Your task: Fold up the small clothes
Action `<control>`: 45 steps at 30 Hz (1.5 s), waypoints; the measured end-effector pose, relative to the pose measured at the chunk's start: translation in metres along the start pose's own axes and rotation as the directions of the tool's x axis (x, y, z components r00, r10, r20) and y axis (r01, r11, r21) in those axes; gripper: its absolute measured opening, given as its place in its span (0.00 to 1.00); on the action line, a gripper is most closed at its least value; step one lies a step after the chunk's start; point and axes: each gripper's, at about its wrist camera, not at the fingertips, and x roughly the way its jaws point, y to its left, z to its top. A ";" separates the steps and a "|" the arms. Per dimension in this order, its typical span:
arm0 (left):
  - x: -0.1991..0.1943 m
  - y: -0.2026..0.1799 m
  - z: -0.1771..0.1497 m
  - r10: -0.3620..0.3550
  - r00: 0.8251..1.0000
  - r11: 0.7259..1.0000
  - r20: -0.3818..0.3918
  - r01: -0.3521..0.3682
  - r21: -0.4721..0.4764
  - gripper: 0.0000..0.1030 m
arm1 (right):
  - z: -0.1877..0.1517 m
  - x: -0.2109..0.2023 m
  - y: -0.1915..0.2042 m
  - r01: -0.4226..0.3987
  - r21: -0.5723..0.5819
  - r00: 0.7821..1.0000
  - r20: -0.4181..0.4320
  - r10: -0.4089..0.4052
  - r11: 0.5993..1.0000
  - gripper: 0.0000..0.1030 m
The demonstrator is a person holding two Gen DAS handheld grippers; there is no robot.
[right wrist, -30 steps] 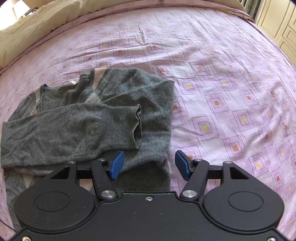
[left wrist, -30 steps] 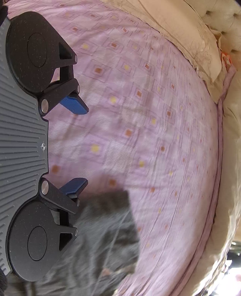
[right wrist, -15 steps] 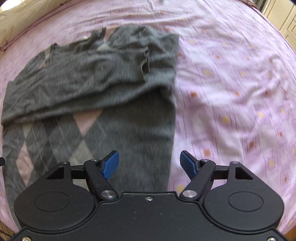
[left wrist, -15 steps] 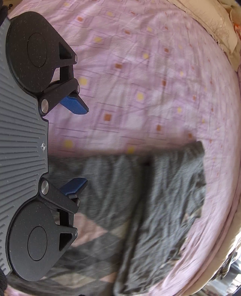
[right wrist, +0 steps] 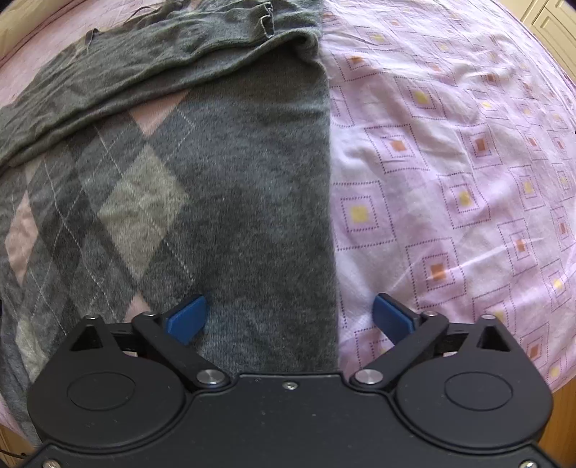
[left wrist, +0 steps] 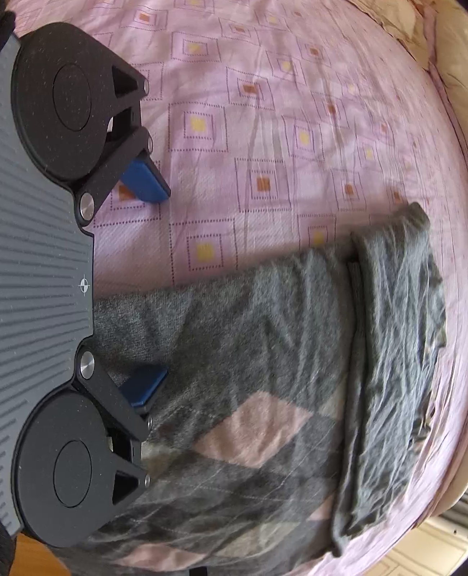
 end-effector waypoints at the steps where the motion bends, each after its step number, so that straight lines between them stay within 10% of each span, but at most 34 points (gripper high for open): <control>1: 0.001 -0.002 -0.001 0.012 1.000 1.000 0.008 -0.012 0.011 0.99 | -0.002 0.001 0.001 0.002 0.000 1.000 0.008 -0.002 1.000 0.99; 33: 0.003 -0.010 -0.007 0.092 0.991 0.992 0.094 -0.083 -0.100 1.00 | -0.024 0.001 -0.006 -0.058 -0.135 0.997 0.044 0.064 0.989 1.00; 45: 0.000 -0.012 -0.018 0.088 0.983 0.993 0.160 -0.075 -0.090 1.00 | -0.052 -0.004 -0.004 -0.037 -0.093 0.981 0.184 0.054 0.995 1.00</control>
